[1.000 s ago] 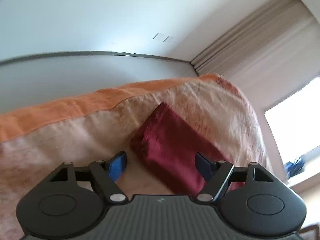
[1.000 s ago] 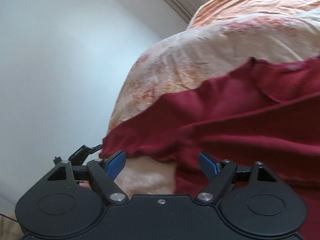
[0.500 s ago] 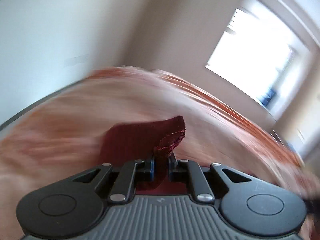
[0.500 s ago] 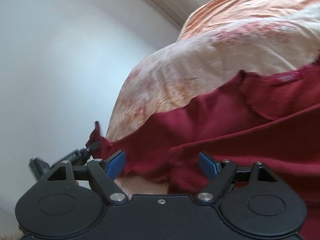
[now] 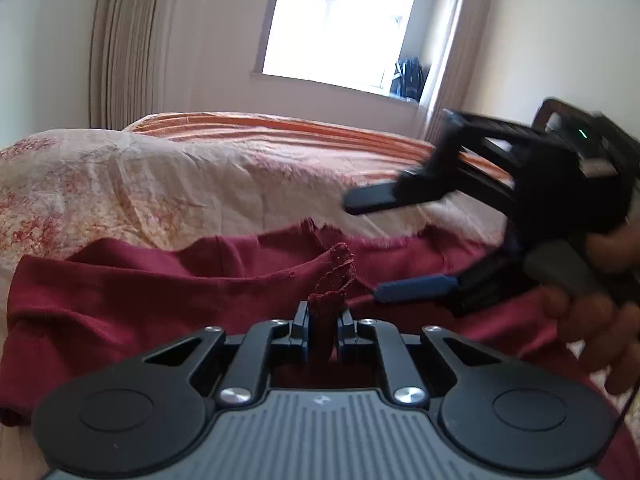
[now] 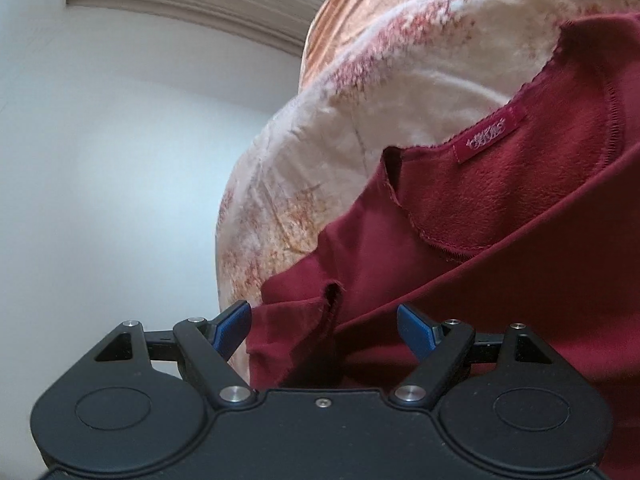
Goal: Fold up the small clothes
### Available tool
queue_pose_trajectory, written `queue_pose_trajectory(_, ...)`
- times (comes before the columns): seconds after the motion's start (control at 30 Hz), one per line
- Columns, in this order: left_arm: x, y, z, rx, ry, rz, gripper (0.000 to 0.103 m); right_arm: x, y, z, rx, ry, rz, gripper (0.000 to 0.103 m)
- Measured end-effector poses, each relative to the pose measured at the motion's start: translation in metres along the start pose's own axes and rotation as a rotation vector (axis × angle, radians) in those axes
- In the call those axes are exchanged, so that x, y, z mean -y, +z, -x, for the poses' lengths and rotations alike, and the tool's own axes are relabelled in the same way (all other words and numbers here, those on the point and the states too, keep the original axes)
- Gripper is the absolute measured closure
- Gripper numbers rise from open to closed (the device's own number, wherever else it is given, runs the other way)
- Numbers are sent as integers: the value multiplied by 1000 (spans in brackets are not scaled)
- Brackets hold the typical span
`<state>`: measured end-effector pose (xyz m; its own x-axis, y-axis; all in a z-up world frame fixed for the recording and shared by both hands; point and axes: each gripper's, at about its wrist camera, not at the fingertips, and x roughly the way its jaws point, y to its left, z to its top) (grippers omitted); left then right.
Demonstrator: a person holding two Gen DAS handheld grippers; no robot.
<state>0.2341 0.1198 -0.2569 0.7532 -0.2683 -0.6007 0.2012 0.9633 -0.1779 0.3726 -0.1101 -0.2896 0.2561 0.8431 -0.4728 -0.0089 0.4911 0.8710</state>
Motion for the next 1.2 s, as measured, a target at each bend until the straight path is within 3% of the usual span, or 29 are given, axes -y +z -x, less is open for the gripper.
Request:
queue_pose_trajectory(0.07,5,-3,-1,-13,12,-27,90,2,2,-9,-30,-4,-7,29)
queue_pose_trajectory(0.13,9,-3,-5,-22,19,-48,90,4,3,-18,-71,-6,-10,61)
queue_pose_trajectory(0.17,11,-4,-5,-26,21,-51,90,5,3,-21,-84,-16,-4,98)
queue_pose_trajectory(0.23,12,-3,-3,-31,30,-49,77,6,4,-21,-83,-48,23,99)
queue_pose_trajectory(0.3,13,-2,5,-31,27,-53,42,7,6,-16,-66,-43,37,99)
queue_pose_trajectory(0.37,8,-2,20,-9,22,-44,27,8,12,-4,-35,-43,45,99)
queue_pose_trajectory(0.47,-8,-2,41,-7,8,0,26,8,24,26,-2,-26,77,99)
queue_pose_trajectory(0.63,-44,3,59,-21,64,57,22,26,41,97,19,-62,124,99)
queue_pose_trajectory(0.77,-64,11,54,-42,88,111,21,55,56,141,58,-146,91,99)
queue_pose_trajectory(0.93,-62,19,34,-63,69,112,20,88,66,161,43,-232,42,98)
queue_pose_trajectory(1.1,-52,30,23,-40,4,104,16,84,69,191,118,-133,3,98)
queue_pose_trajectory(1.2,-46,37,19,-42,-38,103,13,87,67,206,107,-123,-25,98)
